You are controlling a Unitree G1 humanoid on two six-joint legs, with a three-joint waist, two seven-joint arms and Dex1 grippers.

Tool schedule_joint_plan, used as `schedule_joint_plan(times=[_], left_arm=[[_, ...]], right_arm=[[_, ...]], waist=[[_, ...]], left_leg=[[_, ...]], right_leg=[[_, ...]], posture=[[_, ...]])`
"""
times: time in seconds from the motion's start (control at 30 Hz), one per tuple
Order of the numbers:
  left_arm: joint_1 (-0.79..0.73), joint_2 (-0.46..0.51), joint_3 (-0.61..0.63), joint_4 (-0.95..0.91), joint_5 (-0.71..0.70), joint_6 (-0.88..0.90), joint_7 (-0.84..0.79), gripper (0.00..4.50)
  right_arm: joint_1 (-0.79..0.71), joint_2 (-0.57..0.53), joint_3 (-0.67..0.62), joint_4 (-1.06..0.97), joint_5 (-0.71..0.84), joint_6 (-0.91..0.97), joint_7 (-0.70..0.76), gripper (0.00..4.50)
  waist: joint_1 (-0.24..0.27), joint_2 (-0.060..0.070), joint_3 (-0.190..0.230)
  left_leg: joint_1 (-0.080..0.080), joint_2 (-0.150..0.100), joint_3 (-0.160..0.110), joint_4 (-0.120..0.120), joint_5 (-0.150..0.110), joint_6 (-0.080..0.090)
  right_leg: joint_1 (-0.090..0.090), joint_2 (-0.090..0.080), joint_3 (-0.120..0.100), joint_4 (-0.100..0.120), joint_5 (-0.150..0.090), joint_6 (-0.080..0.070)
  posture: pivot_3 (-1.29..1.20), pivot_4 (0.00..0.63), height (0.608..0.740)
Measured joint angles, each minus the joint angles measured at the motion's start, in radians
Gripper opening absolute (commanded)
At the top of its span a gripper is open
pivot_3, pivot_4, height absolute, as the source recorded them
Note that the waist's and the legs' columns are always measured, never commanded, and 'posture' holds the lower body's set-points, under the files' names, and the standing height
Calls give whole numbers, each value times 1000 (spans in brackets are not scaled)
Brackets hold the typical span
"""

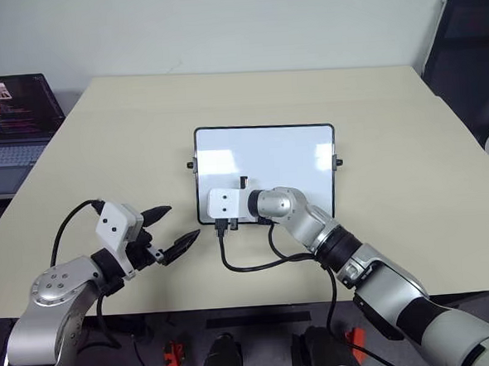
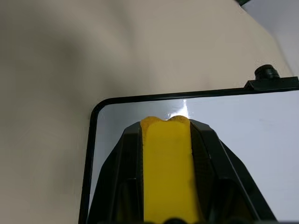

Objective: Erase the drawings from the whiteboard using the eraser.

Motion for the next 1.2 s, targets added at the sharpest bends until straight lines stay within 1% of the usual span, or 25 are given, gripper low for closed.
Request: schedule_joint_plan(times=[0.07,0.17,0.37,0.47,0.6,0.73,0.87,0.9,0.93,1.07,1.2], left_arm=[[-3,0,-6,0,0,2,0,4500],[-9,0,-9,0,0,7,0,4500],[-54,0,-11,-9,-20,44,2,4500],[-75,0,-13,-23,-31,65,3,4500],[-114,4,-23,-23,-35,87,-2,4500],[-167,9,-51,-17,-35,88,-22,4500],[-225,38,-101,-1,-32,106,-55,4500],[-236,53,-119,-1,-31,112,-70,4500],[-243,66,-135,0,-30,117,-84,4500],[-323,68,-210,7,-32,128,-146,4500],[-411,73,-276,30,-21,115,-226,4500]], right_arm=[[-21,15,-30,36,1,-1,-90,1018],[-74,4,-90,78,4,2,-166,1018],[-67,-32,-105,64,26,-13,-160,1017],[-11,-91,-92,3,22,-60,-133,1017],[113,-188,-43,-147,-16,-131,-96,1017],[203,-220,-46,-261,-20,-96,-75,1017],[270,-223,-166,-444,45,62,-67,1015],[288,-224,-205,-506,71,110,-59,1015],[301,-226,-239,-563,92,156,-53,1015],[442,-222,-393,-843,180,454,-43,1015],[554,-222,-498,-1028,195,718,-71,1015]], waist=[[3,1,1],[8,0,0],[18,0,0],[25,-1,0],[23,-1,0],[20,0,0],[21,0,1],[22,0,1],[21,0,1],[27,1,1],[22,2,2]], left_leg=[[0,0,-1,0,2,-2],[0,0,-1,0,4,-2],[0,-1,-1,0,5,-1],[0,-1,0,0,5,-1],[-1,-1,0,0,5,-1],[-1,-1,0,0,6,-1],[-5,-1,-1,0,6,-2],[-6,-1,-1,0,6,-2],[-6,-1,-1,0,6,-2],[-8,-1,-2,-1,4,-5],[-8,-1,-1,-1,4,-5]], right_leg=[[0,0,0,0,1,-2],[0,0,0,0,2,-3],[1,0,0,0,2,-3],[2,0,0,-1,2,-2],[1,0,0,-2,1,-2],[1,0,0,-1,2,-2],[-1,0,0,-1,2,-1],[-1,0,-1,-2,4,3],[-1,0,-1,-2,4,5],[-2,0,-3,-3,1,6],[-2,0,-2,-3,1,6]], posture=[[0,150,740],[0,150,740],[0,150,740],[0,150,740],[0,150,740],[0,150,740],[0,150,740],[0,150,740],[0,150,740],[0,150,740],[0,150,740]])
